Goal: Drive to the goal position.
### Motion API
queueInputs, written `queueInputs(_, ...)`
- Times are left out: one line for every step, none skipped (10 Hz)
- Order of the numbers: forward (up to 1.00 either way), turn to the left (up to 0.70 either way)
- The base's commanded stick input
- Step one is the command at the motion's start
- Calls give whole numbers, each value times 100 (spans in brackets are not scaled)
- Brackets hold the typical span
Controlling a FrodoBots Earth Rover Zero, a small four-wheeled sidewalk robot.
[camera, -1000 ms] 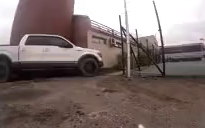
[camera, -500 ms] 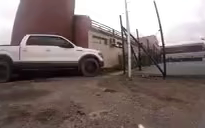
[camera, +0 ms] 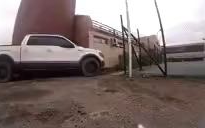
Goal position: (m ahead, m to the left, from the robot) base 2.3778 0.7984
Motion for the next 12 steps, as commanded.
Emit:
queueInputs(0,70)
queueInputs(0,70)
queueInputs(0,70)
queueInputs(0,70)
queueInputs(0,70)
queueInputs(0,70)
queueInputs(0,70)
queueInputs(0,70)
queueInputs(0,65)
queueInputs(0,43)
queueInputs(0,20)
queueInputs(0,0)
